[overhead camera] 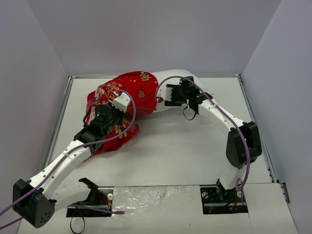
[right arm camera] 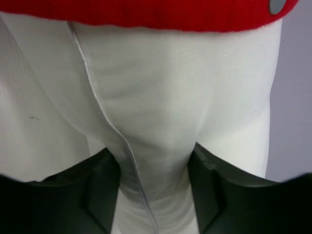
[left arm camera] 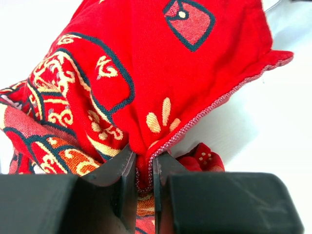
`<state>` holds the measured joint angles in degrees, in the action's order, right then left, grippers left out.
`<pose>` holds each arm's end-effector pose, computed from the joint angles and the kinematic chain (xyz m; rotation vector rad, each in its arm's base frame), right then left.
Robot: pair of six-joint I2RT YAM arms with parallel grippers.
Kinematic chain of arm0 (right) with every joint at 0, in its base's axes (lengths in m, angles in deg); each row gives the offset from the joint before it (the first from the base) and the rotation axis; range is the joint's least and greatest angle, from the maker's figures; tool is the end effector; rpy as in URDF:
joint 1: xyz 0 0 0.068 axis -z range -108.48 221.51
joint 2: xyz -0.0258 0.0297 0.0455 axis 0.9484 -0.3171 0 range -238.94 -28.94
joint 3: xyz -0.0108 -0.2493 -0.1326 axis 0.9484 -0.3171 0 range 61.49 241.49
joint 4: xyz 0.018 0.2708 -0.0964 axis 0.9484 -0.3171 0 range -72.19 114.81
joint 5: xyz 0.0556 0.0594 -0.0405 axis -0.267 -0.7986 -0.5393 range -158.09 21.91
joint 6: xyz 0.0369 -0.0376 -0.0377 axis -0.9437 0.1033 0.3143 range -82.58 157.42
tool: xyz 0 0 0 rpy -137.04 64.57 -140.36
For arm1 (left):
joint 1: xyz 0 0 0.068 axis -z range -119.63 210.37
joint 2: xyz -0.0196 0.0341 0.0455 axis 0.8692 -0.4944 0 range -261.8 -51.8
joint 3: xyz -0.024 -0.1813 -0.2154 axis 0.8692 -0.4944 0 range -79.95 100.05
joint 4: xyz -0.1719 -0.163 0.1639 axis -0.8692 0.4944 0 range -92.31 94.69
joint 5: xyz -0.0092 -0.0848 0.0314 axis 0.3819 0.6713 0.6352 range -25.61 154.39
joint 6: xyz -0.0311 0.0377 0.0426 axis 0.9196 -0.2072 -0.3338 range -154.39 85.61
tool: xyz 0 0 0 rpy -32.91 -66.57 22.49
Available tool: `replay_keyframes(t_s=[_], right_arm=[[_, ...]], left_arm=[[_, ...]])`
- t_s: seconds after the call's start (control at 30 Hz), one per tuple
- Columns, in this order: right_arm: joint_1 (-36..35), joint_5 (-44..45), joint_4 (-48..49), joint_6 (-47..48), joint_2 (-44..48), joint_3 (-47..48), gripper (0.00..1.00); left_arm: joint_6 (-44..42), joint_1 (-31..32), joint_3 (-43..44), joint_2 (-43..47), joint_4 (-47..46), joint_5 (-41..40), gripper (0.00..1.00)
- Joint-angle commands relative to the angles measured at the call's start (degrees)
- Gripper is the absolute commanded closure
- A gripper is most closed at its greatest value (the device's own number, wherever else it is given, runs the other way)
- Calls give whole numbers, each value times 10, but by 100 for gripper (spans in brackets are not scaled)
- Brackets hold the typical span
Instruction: Remove the pillowcase from the pillow
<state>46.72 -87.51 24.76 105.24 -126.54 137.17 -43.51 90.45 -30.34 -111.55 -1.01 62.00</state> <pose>0.3969 0.2018 0.2933 -1.5434 1.1675 -0.1695 0.2463 -0.1402 0.3365 0.5670 1.6830 -0.2276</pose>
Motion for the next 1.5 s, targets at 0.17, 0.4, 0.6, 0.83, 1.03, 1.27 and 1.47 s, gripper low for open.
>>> replay_keyframes(t_s=[0.17,0.4,0.6,0.83,1.03,1.27,1.47], right_arm=[[5,-9,-76,-107,-64,86,100],[58,-96,-122,-194,57,103,100],[131,-146,-173,-226,162,95,100],[218,-185,-195,-250,223,68,100],[305,-207,-210,-259,239,47,100],[370,-207,-216,-230,254,-25,100],[426,-199,-216,-216,247,-68,100]], left_arm=[[50,-27,52,53,-23,18,98],[46,-74,102,73,26,16,98],[43,-162,114,67,20,24,98],[50,-252,127,36,5,58,98],[64,-298,117,10,-32,71,98],[79,-325,102,-28,-54,54,98],[74,-329,122,-73,-47,-1,98]])
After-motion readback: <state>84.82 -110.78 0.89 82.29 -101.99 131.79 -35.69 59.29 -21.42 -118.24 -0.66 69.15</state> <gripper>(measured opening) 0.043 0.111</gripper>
